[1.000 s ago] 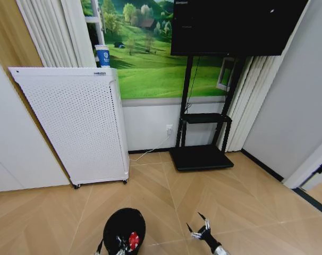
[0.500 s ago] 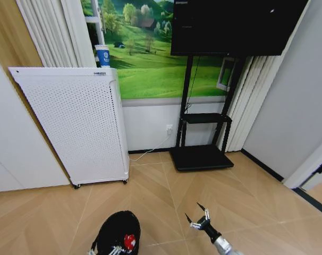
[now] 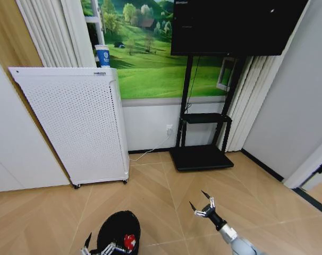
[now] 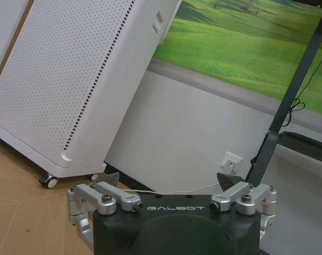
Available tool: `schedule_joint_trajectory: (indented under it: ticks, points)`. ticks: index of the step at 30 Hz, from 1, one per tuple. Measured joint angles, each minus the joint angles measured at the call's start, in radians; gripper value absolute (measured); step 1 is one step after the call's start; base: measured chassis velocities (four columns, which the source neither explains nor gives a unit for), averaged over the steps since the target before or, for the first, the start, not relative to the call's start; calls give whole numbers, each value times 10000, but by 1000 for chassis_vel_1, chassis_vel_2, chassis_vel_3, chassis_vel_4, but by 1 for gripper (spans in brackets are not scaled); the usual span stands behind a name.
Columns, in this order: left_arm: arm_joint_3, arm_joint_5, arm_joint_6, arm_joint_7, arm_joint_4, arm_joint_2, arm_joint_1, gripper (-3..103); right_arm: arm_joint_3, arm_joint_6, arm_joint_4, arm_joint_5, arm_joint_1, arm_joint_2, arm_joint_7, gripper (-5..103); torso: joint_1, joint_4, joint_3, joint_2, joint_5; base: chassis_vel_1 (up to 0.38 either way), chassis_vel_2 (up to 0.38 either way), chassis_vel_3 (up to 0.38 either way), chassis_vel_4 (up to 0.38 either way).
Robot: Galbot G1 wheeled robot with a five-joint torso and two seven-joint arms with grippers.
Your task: Pick up the trash bin and place the garbage on the floor into it.
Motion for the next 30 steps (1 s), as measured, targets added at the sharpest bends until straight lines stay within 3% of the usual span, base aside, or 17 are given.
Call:
schedule_joint_trajectory:
  ticks: [13,30]
  points:
    - [-74,346,206,9,-132,-272,329,100,506,0,147,-168,-633,71,8,100,112,-2,257,374,1,0,0,0,0]
    - [-79,767,-14,37,-175,-586,581,100,1049,0,446,-469,-1197,24,40,100,320,-1,693,1018,0,0,0,0,0]
